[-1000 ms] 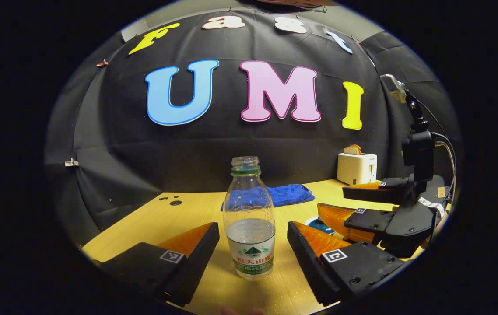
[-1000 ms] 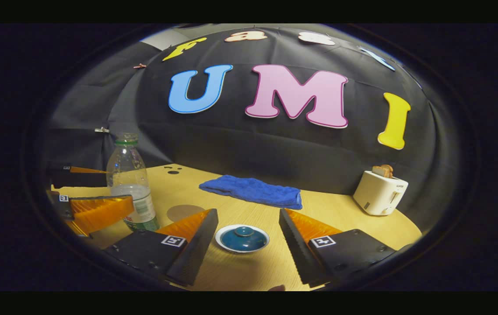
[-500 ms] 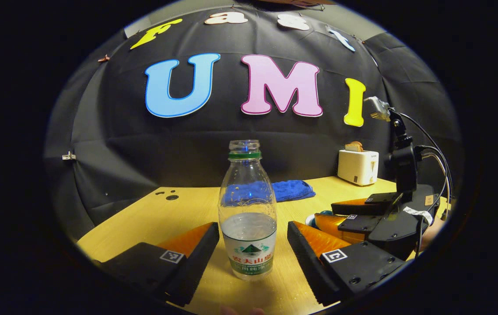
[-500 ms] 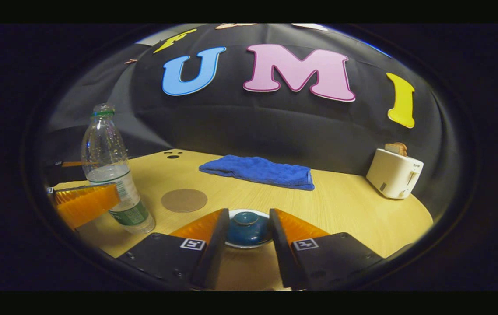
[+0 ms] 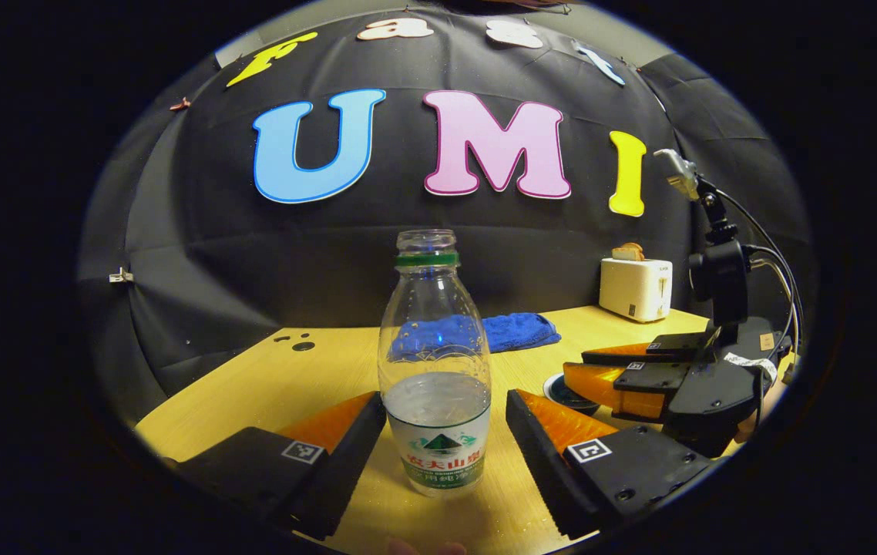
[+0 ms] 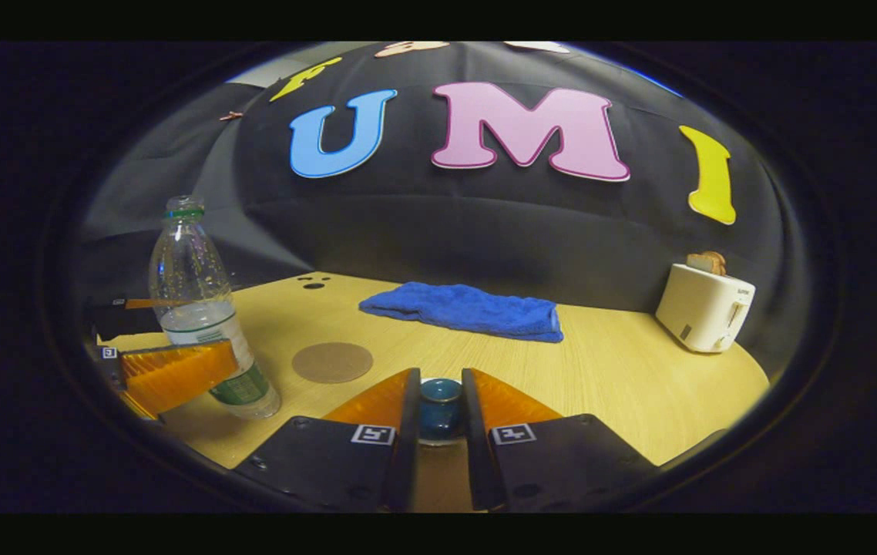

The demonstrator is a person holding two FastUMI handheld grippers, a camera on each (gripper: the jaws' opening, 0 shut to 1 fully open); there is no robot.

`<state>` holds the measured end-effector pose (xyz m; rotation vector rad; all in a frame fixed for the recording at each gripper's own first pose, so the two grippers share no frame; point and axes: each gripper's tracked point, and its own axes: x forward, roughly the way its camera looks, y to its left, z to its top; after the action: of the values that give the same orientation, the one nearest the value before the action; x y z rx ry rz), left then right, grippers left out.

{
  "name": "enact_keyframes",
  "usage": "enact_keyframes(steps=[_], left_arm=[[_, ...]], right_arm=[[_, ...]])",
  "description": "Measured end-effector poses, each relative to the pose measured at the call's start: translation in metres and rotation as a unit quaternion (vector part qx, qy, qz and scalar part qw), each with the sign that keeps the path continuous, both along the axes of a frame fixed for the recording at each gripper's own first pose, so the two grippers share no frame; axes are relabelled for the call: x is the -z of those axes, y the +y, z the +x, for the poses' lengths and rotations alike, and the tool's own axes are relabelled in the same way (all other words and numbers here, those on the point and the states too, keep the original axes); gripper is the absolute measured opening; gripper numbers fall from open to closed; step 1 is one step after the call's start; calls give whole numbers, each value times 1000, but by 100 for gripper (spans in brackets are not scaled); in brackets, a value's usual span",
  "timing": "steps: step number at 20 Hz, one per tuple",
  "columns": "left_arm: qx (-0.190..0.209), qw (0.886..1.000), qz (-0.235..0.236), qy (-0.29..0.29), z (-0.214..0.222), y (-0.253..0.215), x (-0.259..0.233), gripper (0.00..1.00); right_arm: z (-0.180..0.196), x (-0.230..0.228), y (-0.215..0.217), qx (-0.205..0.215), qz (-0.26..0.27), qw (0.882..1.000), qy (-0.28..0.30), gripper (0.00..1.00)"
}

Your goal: Open the teacup lid with one hand, grasp the water bottle and pour water into the teacup with the other hand; after pouring, place the water bottle on the coaster and then close the teacup lid.

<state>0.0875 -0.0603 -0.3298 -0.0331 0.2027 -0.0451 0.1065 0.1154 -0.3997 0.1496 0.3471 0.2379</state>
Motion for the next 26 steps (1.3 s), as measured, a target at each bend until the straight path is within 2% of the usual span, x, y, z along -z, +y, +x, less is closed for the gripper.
enact_keyframes(steps=[5, 6, 8, 9, 10, 11, 12, 13, 14, 15, 16, 19, 20, 21, 22, 23, 25, 26], left_arm=[[-4, 1000, 2, 7, 4, -1, 7, 98], [-7, 1000, 2, 10, 6, 1, 10, 99], [-13, 1000, 0, 19, 7, 3, 18, 99], [-16, 1000, -2, 23, 7, 4, 19, 99], [-19, 999, -3, 27, 8, 5, 23, 99], [-22, 999, -2, 29, 9, 7, 23, 98], [-21, 999, -1, 29, 8, 7, 24, 97], [-26, 999, 3, 30, 8, 7, 22, 92], [-28, 999, 9, 32, 10, 8, 24, 75], [-30, 999, 19, 34, 10, 9, 23, 79], [-33, 998, 33, 36, 10, 10, 22, 79], [-38, 994, 99, 31, 12, 17, 13, 78], [-40, 990, 133, 35, 14, 21, 12, 77], [-41, 980, 187, 44, 17, 29, 11, 77], [-40, 966, 249, 51, 20, 34, 9, 82], [-36, 954, 294, 51, 24, 35, 7, 77], [-21, 930, 364, 45, 32, 32, 3, 77], [-2, 909, 414, 48, 37, 26, 7, 76]], right_arm=[[-3, -22, -14, 13, -2, 1000, -25, 30], [-4, -30, -21, 19, -4, 999, -35, 35], [-7, -41, -35, 30, -9, 998, -48, 30], [-10, -44, -44, 35, -12, 998, -49, 35], [-12, -46, -52, 42, -18, 998, -50, 35], [-15, -47, -63, 50, -23, 997, -51, 30], [-19, -47, -73, 57, -30, 997, -50, 35], [-22, -47, -83, 63, -37, 996, -49, 35], [-25, -46, -92, 68, -44, 996, -47, 30], [-28, -45, -101, 71, -52, 995, -46, 35], [-31, -44, -108, 74, -57, 995, -45, 30], [-39, -39, -125, 82, -51, 995, -37, 26], [-42, -38, -130, 85, -47, 995, -34, 26], [-44, -37, -134, 88, -45, 995, -32, 28], [-48, -37, -139, 90, -44, 994, -32, 30], [-50, -36, -143, 90, -45, 994, -33, 35], [-54, -33, -149, 88, -46, 995, -32, 26], [-57, -31, -156, 86, -48, 995, -32, 27]])
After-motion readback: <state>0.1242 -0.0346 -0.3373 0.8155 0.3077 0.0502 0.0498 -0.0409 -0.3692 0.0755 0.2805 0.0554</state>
